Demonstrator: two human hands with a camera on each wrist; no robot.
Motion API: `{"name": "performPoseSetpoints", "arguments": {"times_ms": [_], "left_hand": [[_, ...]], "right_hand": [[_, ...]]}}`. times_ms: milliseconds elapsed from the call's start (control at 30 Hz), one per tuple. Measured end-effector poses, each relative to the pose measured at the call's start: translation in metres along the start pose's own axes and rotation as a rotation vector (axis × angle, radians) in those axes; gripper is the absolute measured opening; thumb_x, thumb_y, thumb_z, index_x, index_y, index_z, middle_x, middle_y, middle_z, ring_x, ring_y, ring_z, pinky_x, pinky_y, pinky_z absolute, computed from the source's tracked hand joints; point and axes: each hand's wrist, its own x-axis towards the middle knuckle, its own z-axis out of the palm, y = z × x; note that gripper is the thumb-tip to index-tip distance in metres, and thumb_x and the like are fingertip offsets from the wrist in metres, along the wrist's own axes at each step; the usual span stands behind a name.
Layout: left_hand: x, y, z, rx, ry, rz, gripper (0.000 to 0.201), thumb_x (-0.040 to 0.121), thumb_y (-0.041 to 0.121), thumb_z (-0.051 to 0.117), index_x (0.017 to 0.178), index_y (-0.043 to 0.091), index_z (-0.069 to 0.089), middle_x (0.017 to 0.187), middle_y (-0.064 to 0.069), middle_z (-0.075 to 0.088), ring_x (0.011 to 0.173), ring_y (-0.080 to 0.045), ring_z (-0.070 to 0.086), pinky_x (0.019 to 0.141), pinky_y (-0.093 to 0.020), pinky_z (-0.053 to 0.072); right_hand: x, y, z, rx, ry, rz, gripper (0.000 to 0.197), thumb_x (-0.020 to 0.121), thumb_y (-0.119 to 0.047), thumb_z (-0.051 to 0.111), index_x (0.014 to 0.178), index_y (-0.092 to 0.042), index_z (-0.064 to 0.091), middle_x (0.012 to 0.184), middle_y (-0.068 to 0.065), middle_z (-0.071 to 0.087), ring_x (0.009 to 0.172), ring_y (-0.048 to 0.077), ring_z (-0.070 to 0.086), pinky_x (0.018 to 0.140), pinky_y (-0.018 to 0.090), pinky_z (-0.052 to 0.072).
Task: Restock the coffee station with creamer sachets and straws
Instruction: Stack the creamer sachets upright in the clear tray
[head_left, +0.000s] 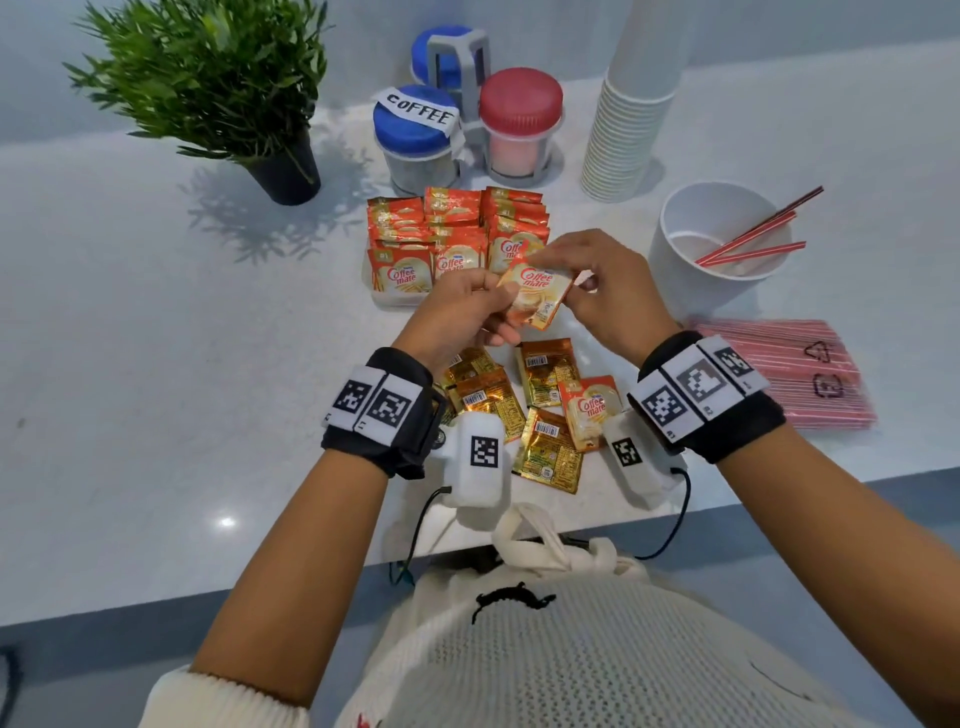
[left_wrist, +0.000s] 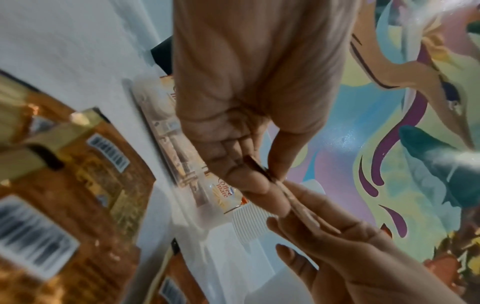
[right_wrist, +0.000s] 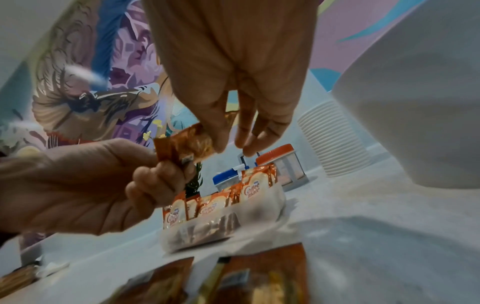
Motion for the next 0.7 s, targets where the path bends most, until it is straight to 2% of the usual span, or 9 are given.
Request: {"name": "performPoseSetpoints", "arguments": {"times_ms": [67, 100, 167, 233, 300, 400, 533, 633, 700], "left_hand": [[-0.001, -0.002, -0.001, 0.005, 0.041, 0.006, 0.023, 0.095, 0.009, 0.049, 0.073, 0.013, 0.048, 0.061, -0.003, 0.064, 0.045, -0.004, 0.062, 0.045, -0.014, 0.046], [-0.002, -0.003, -0.002, 0.011, 0.058, 0.005, 0.024, 0.095, 0.008, 0.049, 0.072, 0.013, 0.045, 0.065, -0.005, 0.063, 0.046, -0.004, 0.063, 0.046, -0.014, 0.047], [-0.003, -0.006, -0.003, 0.009, 0.084, 0.004, 0.024, 0.095, 0.006, 0.049, 0.074, 0.015, 0.041, 0.071, -0.007, 0.062, 0.047, -0.004, 0.065, 0.047, -0.014, 0.048], [-0.005, -0.009, -0.004, -0.030, 0.102, -0.002, 0.023, 0.094, 0.005, 0.049, 0.076, 0.016, 0.040, 0.078, -0.008, 0.064, 0.050, -0.005, 0.066, 0.048, -0.014, 0.049], [-0.005, -0.010, -0.004, -0.084, 0.131, -0.009, 0.017, 0.094, 0.004, 0.048, 0.082, 0.015, 0.043, 0.089, -0.011, 0.066, 0.056, -0.007, 0.068, 0.051, -0.015, 0.051], [-0.006, -0.010, -0.003, -0.129, 0.181, -0.008, 0.007, 0.093, 0.005, 0.048, 0.097, 0.010, 0.045, 0.110, -0.014, 0.063, 0.073, -0.015, 0.069, 0.060, -0.018, 0.053], [-0.006, -0.010, -0.003, -0.123, 0.229, 0.008, 0.009, 0.092, 0.005, 0.047, 0.089, 0.013, 0.048, 0.118, -0.013, 0.058, 0.086, -0.015, 0.063, 0.069, -0.020, 0.054], [-0.006, -0.012, -0.004, -0.150, 0.263, -0.015, 0.015, 0.091, 0.000, 0.049, 0.088, 0.013, 0.041, 0.120, -0.015, 0.056, 0.087, -0.018, 0.064, 0.060, -0.016, 0.054], [-0.004, -0.014, -0.005, -0.160, 0.289, -0.038, 0.018, 0.091, 0.000, 0.049, 0.101, 0.013, 0.041, 0.119, -0.014, 0.056, 0.095, -0.021, 0.062, 0.060, -0.015, 0.054]], "right_hand": [[-0.002, 0.003, 0.002, -0.044, 0.007, 0.070, 0.035, 0.082, -0.001, 0.062, 0.116, -0.009, 0.062, 0.115, 0.013, 0.058, 0.092, 0.017, 0.057, 0.068, 0.004, 0.039], [-0.003, 0.004, 0.003, -0.092, -0.038, 0.131, 0.034, 0.082, -0.005, 0.063, 0.116, -0.008, 0.060, 0.114, 0.012, 0.058, 0.093, 0.021, 0.059, 0.072, 0.010, 0.040], [-0.005, 0.007, 0.004, -0.199, -0.240, 0.247, 0.036, 0.081, -0.014, 0.068, 0.115, -0.007, 0.058, 0.114, 0.011, 0.059, 0.096, 0.023, 0.058, 0.077, 0.022, 0.040], [-0.009, 0.008, 0.009, -0.309, -0.466, 0.313, 0.054, 0.075, -0.022, 0.074, 0.124, -0.011, 0.052, 0.123, 0.010, 0.053, 0.108, 0.025, 0.052, 0.083, 0.027, 0.039], [-0.011, 0.009, 0.015, -0.415, -0.561, 0.315, 0.069, 0.070, -0.025, 0.078, 0.130, -0.016, 0.045, 0.129, 0.010, 0.043, 0.121, 0.028, 0.040, 0.094, 0.036, 0.040], [-0.009, 0.009, 0.018, -0.448, -0.552, 0.323, 0.060, 0.068, -0.025, 0.079, 0.119, -0.015, 0.049, 0.125, 0.010, 0.040, 0.120, 0.028, 0.037, 0.096, 0.042, 0.041], [-0.004, 0.009, 0.018, -0.428, -0.572, 0.307, 0.036, 0.074, -0.021, 0.074, 0.103, -0.010, 0.056, 0.114, 0.012, 0.052, 0.106, 0.027, 0.050, 0.086, 0.036, 0.042], [-0.004, 0.009, 0.013, -0.309, -0.427, 0.234, 0.013, 0.084, -0.013, 0.062, 0.097, -0.013, 0.061, 0.105, 0.013, 0.064, 0.095, 0.028, 0.057, 0.079, 0.033, 0.041], [-0.003, 0.007, 0.006, -0.220, -0.269, 0.163, 0.017, 0.088, -0.013, 0.057, 0.103, -0.008, 0.065, 0.101, 0.013, 0.067, 0.087, 0.024, 0.056, 0.076, 0.030, 0.039]]}}
